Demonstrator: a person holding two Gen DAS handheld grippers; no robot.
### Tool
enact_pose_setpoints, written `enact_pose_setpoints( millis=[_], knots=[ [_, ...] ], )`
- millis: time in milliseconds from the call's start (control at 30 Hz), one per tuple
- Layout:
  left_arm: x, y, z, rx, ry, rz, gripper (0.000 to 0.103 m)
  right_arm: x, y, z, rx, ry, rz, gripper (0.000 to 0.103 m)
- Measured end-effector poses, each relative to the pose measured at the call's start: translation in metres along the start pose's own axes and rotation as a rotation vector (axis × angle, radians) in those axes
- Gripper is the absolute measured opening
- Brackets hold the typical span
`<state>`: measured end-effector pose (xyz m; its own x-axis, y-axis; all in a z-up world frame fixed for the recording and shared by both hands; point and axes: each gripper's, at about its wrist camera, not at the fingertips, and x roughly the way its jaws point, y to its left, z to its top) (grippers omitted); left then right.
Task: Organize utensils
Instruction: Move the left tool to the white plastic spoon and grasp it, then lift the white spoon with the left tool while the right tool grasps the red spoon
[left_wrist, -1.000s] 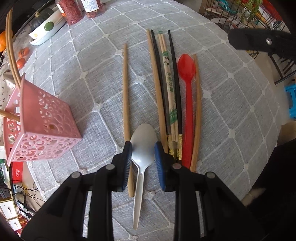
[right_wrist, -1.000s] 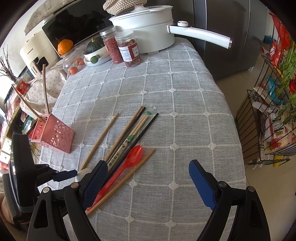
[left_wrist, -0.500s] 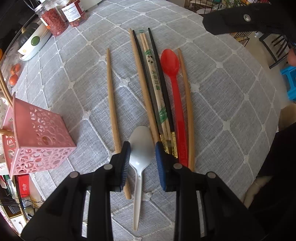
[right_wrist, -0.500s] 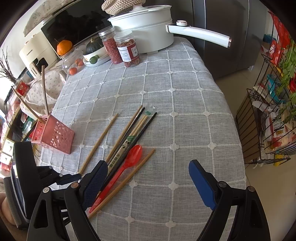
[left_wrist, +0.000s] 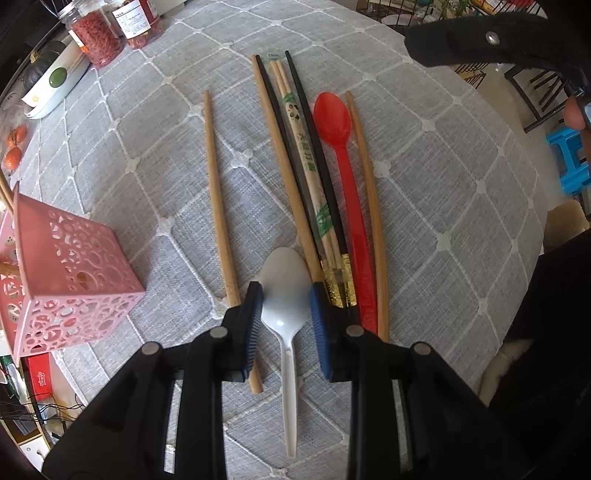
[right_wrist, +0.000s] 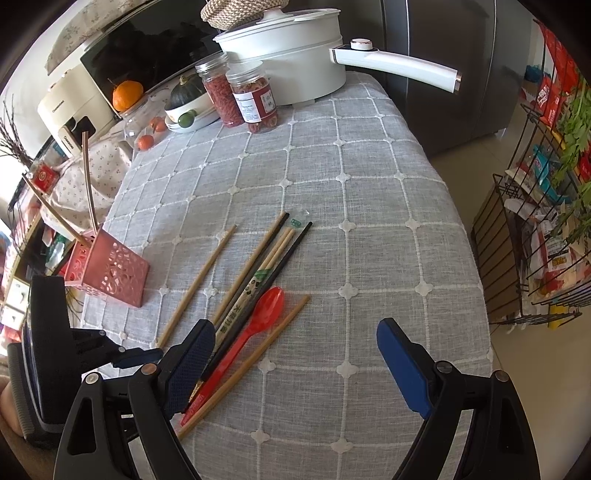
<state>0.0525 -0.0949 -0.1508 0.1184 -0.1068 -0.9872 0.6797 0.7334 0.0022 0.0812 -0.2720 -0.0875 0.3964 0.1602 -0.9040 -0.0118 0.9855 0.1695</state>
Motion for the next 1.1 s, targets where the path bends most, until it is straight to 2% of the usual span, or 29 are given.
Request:
enact_pose_setpoints(
  millis=[167, 333, 367, 433, 500, 633, 833, 900, 967, 1100],
  knots=[
    [0.005, 0.009, 0.004, -0.032, 0.008, -0.016, 0.03, 0.001, -0.001, -0.001, 0.006, 0.004, 0.001, 0.09],
    [0.017, 0.011, 0.004, -0.012, 0.014, 0.002, 0.037, 0.003, -0.003, 0.0, 0.01, 0.01, 0.001, 0.09],
    [0.018, 0.012, 0.004, -0.016, 0.023, 0.001, 0.033, 0.003, -0.003, 0.0, 0.011, 0.012, 0.001, 0.09],
    [0.018, 0.015, 0.005, -0.031, 0.019, 0.013, 0.013, 0.004, -0.003, 0.0, 0.011, 0.015, 0.002, 0.09],
    [0.015, 0.018, 0.004, -0.048, 0.007, 0.029, 0.014, 0.005, -0.003, 0.001, 0.01, 0.016, -0.002, 0.09],
    [-0.007, 0.022, 0.001, -0.084, -0.071, 0.042, 0.013, 0.01, -0.006, 0.004, 0.029, 0.028, -0.009, 0.09],
    [-0.05, 0.031, -0.008, -0.15, -0.263, 0.064, 0.013, 0.036, -0.013, 0.008, 0.09, 0.11, -0.021, 0.09],
    [-0.063, 0.03, -0.01, -0.169, -0.318, 0.075, 0.013, 0.046, -0.014, 0.008, 0.115, 0.136, -0.015, 0.083],
    [-0.071, 0.033, -0.013, -0.194, -0.364, 0.085, 0.014, 0.054, -0.014, 0.01, 0.129, 0.15, 0.006, 0.067],
    [-0.086, 0.033, -0.014, -0.243, -0.434, 0.088, 0.013, 0.064, -0.011, 0.017, 0.142, 0.144, 0.101, 0.05]
  ],
)
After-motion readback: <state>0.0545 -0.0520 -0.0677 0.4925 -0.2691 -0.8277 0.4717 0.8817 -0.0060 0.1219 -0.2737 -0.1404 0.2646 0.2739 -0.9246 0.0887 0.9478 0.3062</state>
